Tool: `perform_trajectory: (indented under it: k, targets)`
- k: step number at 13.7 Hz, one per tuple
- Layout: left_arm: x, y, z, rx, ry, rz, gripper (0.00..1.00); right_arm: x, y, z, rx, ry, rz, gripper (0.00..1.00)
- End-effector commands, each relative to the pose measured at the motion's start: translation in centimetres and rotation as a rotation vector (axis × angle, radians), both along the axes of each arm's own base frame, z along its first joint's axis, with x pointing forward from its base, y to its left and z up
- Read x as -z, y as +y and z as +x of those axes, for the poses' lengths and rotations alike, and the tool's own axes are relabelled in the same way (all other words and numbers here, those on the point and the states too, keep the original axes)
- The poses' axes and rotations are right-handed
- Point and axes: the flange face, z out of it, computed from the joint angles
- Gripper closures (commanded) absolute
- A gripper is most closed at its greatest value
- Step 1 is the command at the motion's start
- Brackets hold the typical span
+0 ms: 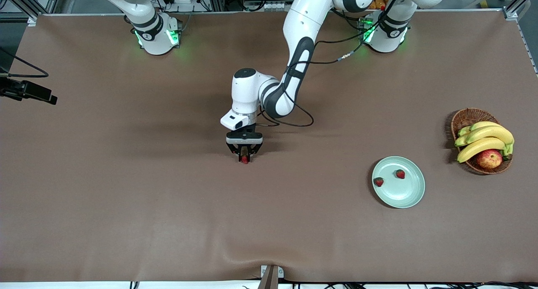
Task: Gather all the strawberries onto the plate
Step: 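Carry the third strawberry over the green plate with the left gripper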
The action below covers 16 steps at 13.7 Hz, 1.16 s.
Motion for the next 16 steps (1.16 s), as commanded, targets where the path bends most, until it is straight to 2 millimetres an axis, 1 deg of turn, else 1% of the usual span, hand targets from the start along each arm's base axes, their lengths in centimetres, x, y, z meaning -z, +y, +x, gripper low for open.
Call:
perform_trajectory:
  k: [1, 2, 3, 4, 5, 6, 7, 10, 11, 12, 14, 16]
  targets:
    - [-0.8, -0.4, 0.3, -0.046, -0.027, -0.047, 1.0, -0.3, -0.2, -0.9, -0.014, -0.002, -0.014, 0.0]
    - [-1.4, -0.4, 0.4, -0.061, -0.026, -0.061, 1.0, -0.4, -0.1, -0.9, -0.016, -0.004, -0.014, 0.0]
    - [-3.1, -0.4, 0.8, -0.081, -0.025, -0.086, 1.0, -0.4, -0.1, -0.9, -0.014, -0.003, -0.016, 0.0]
    - [-4.5, 0.2, 1.7, -0.125, -0.015, -0.104, 1.0, -0.4, -0.1, -0.9, -0.014, -0.003, -0.014, 0.0]
    - [-7.3, 2.1, 4.4, -0.205, 0.0, -0.146, 1.0, -0.4, -0.1, -0.9, -0.014, -0.005, -0.016, 0.0]
    - [-9.4, 4.1, 6.7, -0.266, 0.019, -0.173, 1.0, -0.4, 0.0, -0.8, -0.016, -0.003, -0.014, 0.0]
    - [-11.1, 6.2, 9.0, -0.326, 0.032, -0.195, 1.0, -0.4, 0.2, -0.9, -0.019, -0.005, -0.014, 0.0]
    - [-14.5, 13.4, 15.3, -0.497, 0.067, -0.22, 1.0, -0.6, 0.2, -0.9, -0.022, -0.008, -0.016, 0.0]
    - [-14.8, 15.8, 16.9, -0.547, 0.081, -0.206, 1.0, -0.7, 0.3, -0.8, -0.022, -0.011, -0.015, 0.0]
    - [-15.0, 17.8, 18.1, -0.588, 0.092, -0.196, 1.0, -0.8, 0.3, -0.8, -0.024, -0.013, -0.015, 0.0]
    - [-14.4, 20.5, 19.3, -0.652, 0.126, -0.154, 1.0, -0.7, 0.3, -0.8, -0.024, -0.011, -0.015, 0.0]
    - [-13.7, 24.5, 21.1, -0.741, 0.164, -0.11, 1.0, -0.8, 0.4, -0.8, -0.021, -0.013, -0.009, 0.0]
